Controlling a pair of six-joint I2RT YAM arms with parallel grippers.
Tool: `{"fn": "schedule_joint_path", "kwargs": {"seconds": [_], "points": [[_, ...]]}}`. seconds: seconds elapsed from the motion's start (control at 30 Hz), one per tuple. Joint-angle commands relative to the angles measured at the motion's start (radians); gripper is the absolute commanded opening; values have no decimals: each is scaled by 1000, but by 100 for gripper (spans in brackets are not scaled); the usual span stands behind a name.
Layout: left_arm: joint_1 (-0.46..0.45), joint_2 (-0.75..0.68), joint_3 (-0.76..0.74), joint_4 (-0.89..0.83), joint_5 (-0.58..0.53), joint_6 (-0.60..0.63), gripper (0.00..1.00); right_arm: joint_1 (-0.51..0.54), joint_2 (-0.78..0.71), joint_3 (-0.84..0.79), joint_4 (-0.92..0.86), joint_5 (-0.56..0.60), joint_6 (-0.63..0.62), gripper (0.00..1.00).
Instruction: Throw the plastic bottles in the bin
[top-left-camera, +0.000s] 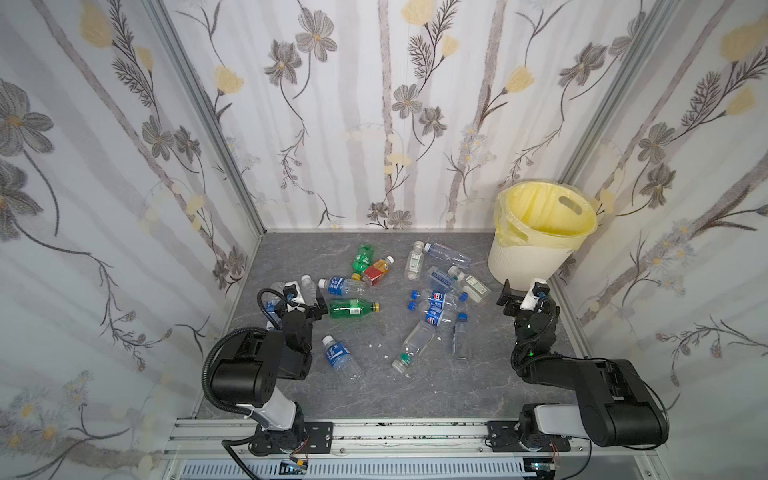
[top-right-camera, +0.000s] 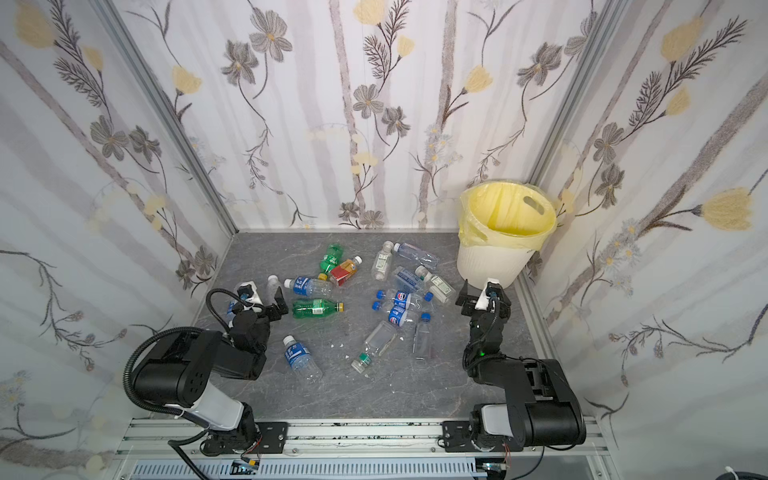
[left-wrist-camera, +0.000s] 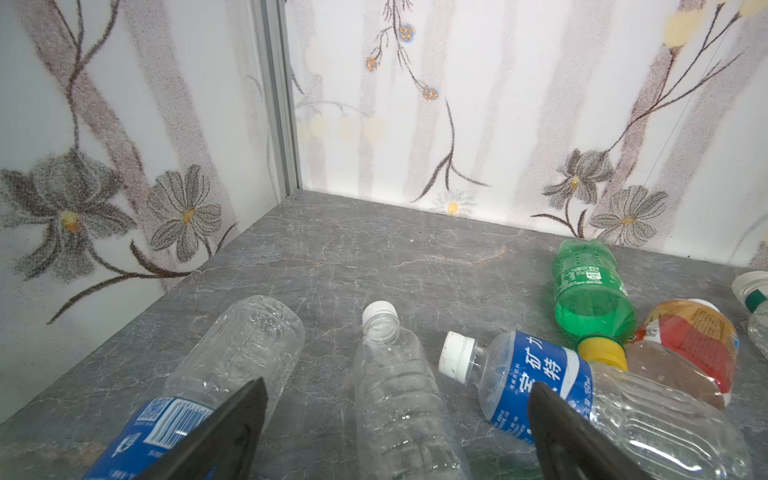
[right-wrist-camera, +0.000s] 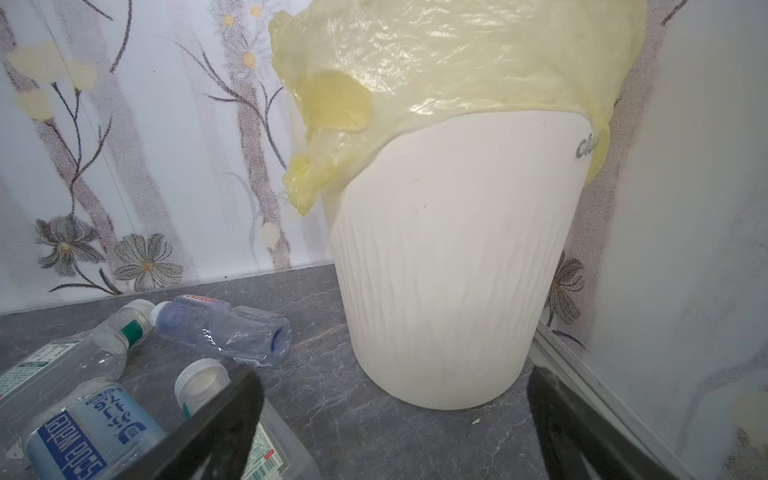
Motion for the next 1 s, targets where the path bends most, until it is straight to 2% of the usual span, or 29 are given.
{"fn": "schedule_joint_path", "kwargs": {"seconds": [0.0, 0.8, 0.97], "points": [[1, 1, 2, 36, -4, -2, 100, 1, -7, 9, -7, -12, 1, 100], [1, 2, 4, 35, -2, -2, 100, -5, 2, 3, 16, -22, 1, 100], [5, 3, 7, 35, -60, -25, 100, 0, -11, -7, 36, 4, 3, 100]]}}
